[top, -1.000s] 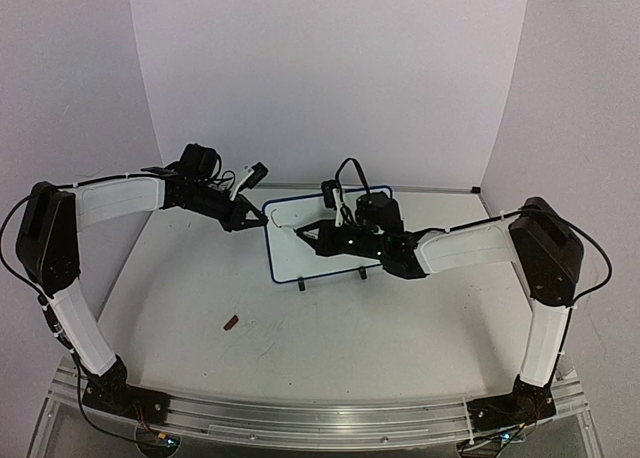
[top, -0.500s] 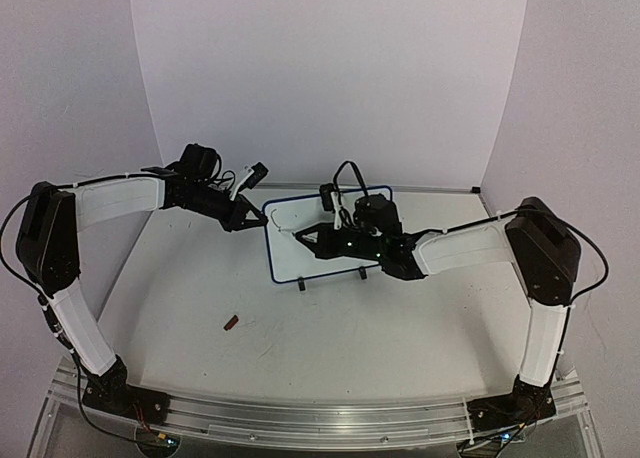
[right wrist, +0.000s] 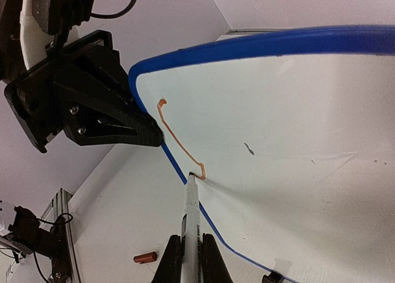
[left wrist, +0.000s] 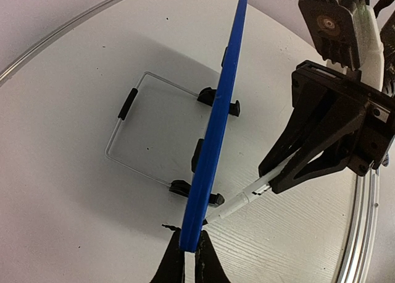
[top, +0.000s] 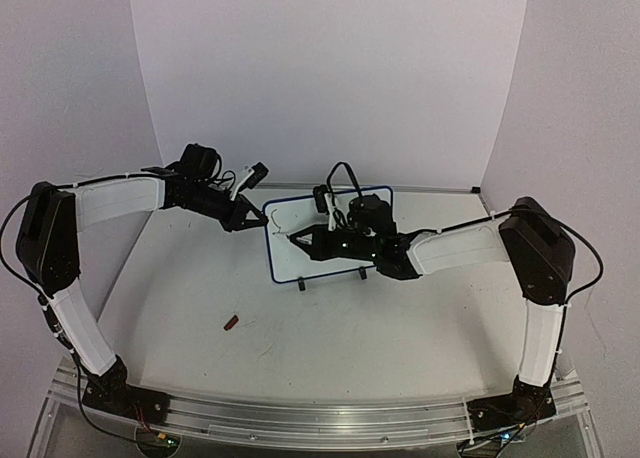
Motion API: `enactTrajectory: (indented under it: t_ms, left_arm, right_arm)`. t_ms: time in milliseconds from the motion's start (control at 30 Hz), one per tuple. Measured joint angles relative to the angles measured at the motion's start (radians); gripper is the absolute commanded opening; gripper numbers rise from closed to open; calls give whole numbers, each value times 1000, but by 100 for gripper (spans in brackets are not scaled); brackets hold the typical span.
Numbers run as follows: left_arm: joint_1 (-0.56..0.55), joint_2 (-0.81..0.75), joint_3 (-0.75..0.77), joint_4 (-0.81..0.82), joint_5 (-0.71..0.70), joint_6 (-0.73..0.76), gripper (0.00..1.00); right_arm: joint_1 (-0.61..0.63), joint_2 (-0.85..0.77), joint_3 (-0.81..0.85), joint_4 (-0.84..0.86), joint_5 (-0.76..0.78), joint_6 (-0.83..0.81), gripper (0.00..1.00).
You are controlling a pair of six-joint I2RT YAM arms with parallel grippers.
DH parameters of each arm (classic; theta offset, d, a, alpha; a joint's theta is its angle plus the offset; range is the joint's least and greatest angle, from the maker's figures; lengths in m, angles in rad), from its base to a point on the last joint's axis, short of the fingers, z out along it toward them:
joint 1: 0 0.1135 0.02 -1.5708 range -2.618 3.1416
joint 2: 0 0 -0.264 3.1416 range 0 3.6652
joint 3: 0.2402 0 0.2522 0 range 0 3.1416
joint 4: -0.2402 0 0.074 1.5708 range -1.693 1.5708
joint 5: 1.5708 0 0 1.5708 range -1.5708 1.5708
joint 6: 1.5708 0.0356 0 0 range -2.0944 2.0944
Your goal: Write a sentence on the whiteboard
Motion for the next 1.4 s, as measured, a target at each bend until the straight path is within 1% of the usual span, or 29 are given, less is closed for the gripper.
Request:
enactTrajectory:
  t_ms: [200, 333, 467, 600, 900, 1100, 1400]
  left_arm:
    - [-3, 1, 0, 1, 1, 0, 0]
    - [-4, 7, 1, 10, 9, 0, 0]
    - [-4, 12, 1, 19, 17, 0, 0]
    - [-4, 12, 1, 19, 17, 0, 0]
    - [-4, 12, 1, 19, 17, 0, 0]
    - [-4, 12, 1, 19, 17, 0, 0]
    - [-4, 12, 1, 19, 17, 0, 0]
  right_arm:
    - [0, -26, -10, 0, -26, 3, 0]
    - [0, -128, -48, -13, -35, -3, 0]
    - [0, -248, -52, -47, -34, -31, 0]
    - [-4, -305, -52, -71, -36, -65, 0]
    - [-15, -251, -60, -145, -40, -100, 0]
    - [-15, -180, -39, -185, -7, -114, 0]
    - [-15, -136, 3, -195, 46, -120, 0]
